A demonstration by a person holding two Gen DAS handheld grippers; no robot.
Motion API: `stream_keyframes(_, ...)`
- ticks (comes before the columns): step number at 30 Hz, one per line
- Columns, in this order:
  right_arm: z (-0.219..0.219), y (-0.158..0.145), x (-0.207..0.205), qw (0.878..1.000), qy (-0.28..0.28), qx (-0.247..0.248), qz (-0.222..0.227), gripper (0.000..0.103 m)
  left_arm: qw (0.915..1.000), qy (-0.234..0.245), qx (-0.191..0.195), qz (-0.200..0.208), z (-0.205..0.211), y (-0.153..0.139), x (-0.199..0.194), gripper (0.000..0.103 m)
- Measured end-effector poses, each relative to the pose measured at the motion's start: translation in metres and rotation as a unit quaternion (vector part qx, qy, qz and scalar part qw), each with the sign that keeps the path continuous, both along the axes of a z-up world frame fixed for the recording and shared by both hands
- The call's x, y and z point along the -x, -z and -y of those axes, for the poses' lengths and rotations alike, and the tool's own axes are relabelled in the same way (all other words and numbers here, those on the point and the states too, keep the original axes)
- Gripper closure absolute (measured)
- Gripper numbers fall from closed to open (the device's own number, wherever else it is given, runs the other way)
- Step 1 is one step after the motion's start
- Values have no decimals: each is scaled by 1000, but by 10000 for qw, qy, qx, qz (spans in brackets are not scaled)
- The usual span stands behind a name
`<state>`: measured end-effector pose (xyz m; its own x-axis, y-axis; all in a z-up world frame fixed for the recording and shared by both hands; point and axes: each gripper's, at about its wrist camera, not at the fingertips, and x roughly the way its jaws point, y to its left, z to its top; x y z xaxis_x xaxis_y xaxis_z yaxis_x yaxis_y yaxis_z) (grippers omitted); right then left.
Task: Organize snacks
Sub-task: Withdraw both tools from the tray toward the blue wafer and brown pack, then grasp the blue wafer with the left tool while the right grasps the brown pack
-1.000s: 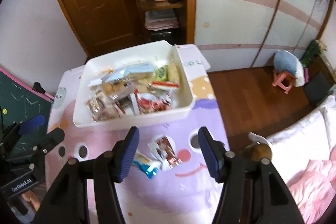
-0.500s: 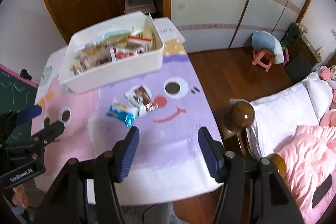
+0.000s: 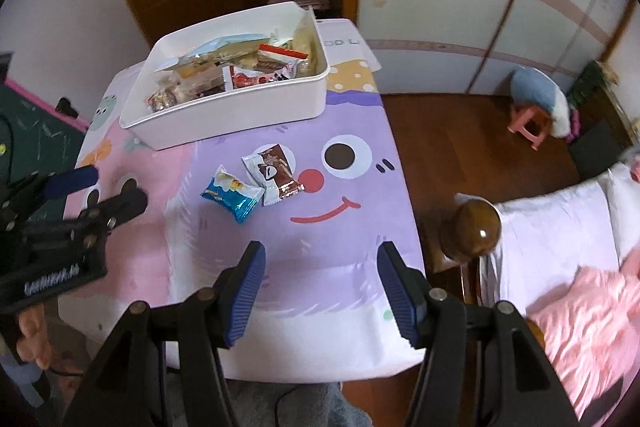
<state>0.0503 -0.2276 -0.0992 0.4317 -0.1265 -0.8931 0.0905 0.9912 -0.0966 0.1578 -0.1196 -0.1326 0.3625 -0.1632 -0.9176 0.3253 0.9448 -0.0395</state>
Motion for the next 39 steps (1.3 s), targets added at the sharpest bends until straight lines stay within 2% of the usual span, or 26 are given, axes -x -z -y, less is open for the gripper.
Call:
stream_keyframes(5,19,14,-24,9981,-574,-147,-189,45,9978,-612,-93,-224,16,24,-17,29)
stream_keyframes(9,23,32,-39,9950,-957,17,-276,44,9925,-1110,-110,-497,24,62,-32,29)
stream_keyframes(15,26,60,-53,9919,-1188,-120,-437,45,9764,-1982,280,-809,17,107,-51,29)
stream_keyframes(18,26,68,-56,9910,-1236,-141,-501,45,9630,-2425,552,-1041,10,128,-57,29)
stream_keyframes(20,26,72,-58,9904,-1265,-162,-528,45,9569,-2564,701,-1170,10,137,-58,32)
stream_keyframes(22,26,75,-59,9901,-1281,-145,-561,45,9547,-2594,750,-1253,13,144,-59,33)
stream_keyframes(25,27,78,-60,9896,-1294,-132,-607,45,9565,-2504,724,-1310,22,149,-57,42)
stream_keyframes(29,27,82,-68,9894,-1284,-171,-655,45,9639,-2277,614,-1233,23,145,-56,66)
stream_keyframes(31,25,85,-74,9898,-1239,-231,-670,45,9650,-2201,656,-1268,14,144,-54,73)
stream_keyframes(34,18,90,-87,9894,-1231,-356,-690,45,9678,-2115,614,-1223,-6,143,-47,76)
stream_keyframes(39,0,104,-109,9866,-1406,-269,-779,44,9716,-2029,507,-1112,-33,140,-38,77)
